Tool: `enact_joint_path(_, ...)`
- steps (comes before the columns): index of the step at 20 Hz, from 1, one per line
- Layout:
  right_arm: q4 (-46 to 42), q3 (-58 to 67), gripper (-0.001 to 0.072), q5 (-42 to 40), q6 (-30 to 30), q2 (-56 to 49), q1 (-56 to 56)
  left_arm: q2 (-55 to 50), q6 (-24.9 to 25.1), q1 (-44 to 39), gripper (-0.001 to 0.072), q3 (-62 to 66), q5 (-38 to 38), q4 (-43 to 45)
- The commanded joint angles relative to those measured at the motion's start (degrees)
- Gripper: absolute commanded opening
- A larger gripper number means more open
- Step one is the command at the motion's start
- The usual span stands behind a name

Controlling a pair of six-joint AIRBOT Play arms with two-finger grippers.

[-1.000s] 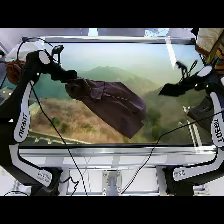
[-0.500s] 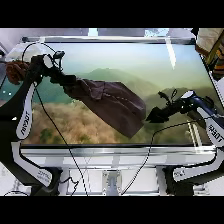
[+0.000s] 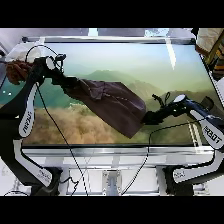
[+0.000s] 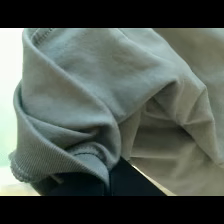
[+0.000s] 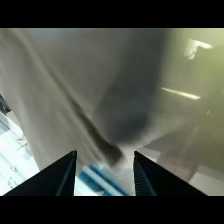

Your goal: Fold the shirts.

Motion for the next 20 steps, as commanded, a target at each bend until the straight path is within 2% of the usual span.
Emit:
enact_joint_path(1,-2.08,-0.22,0.0388,-6.73,-0.85,-0.11,5.81,-0.26,-0.24,0.02,0.0011,0.00,-0.31,-1.01)
enact_joint_path(2,-3.10,-0.22,0.0306,-6.73,-1.22,-0.11,7.19,-0.26,-0.22,0.02,0.0011,0.00,-0.35,-0.96)
enact_joint_path(4,-5.35,-0.20,0.0039,-5.79,-1.36,-0.11,8.81,-0.26,-0.20,0.04,0.0011,0.00,-0.24,-0.98)
enact_joint_path(6,-4.52,-0.17,0.0033,-4.28,-1.40,-0.07,9.01,-0.24,-0.17,0.02,0.0011,0.07,-0.22,-1.01)
enact_joint_path(10,3.13,0.11,0.0032,-4.81,-4.98,2.71,8.90,-0.20,-0.48,0.04,0.0011,2.19,-0.24,-1.25)
enact_joint_path(12,1.97,3.08,0.0031,-6.10,-4.92,6.23,8.87,-0.20,-0.81,0.04,0.0011,5.92,0.07,-2.75)
enact_joint_path(14,-2.64,8.24,0.0032,-8.90,-3.08,10.23,8.85,-0.20,-0.81,0.04,0.0011,11.54,0.09,-4.35)
enact_joint_path(17,-13.11,17.51,0.0031,-15.63,2.73,15.74,6.23,0.46,-0.81,0.07,0.0011,21.00,0.31,-3.78)
enact_joint_path(20,-22.75,26.71,0.0031,-20.52,9.29,18.95,0.00,5.57,-1.14,0.13,0.0011,21.64,4.92,0.09)
